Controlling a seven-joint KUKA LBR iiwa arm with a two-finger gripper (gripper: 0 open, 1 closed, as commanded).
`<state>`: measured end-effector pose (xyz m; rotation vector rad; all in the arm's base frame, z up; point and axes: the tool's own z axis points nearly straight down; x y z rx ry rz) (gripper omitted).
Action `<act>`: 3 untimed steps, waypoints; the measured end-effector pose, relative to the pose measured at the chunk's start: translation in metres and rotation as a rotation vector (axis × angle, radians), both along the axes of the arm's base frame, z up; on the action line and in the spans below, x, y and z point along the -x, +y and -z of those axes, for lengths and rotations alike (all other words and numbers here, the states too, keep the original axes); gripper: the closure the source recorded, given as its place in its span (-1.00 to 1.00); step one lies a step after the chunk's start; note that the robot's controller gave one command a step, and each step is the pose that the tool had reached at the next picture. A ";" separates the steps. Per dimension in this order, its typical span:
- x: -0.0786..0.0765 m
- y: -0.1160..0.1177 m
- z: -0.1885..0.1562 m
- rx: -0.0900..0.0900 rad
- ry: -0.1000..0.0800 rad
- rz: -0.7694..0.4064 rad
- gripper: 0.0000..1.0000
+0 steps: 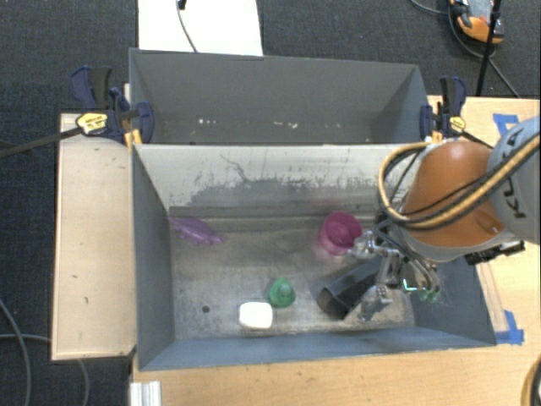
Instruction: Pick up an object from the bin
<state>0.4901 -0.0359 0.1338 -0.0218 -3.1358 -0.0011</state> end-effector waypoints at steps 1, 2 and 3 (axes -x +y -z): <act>-0.002 0.000 -0.004 0.001 -0.008 -0.002 -1.00; -0.001 0.008 0.053 0.002 0.008 0.128 1.00; -0.001 0.008 0.053 0.002 0.008 0.127 1.00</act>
Offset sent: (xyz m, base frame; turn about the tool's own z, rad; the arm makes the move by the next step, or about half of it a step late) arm -0.0003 0.0101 -0.0638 0.1369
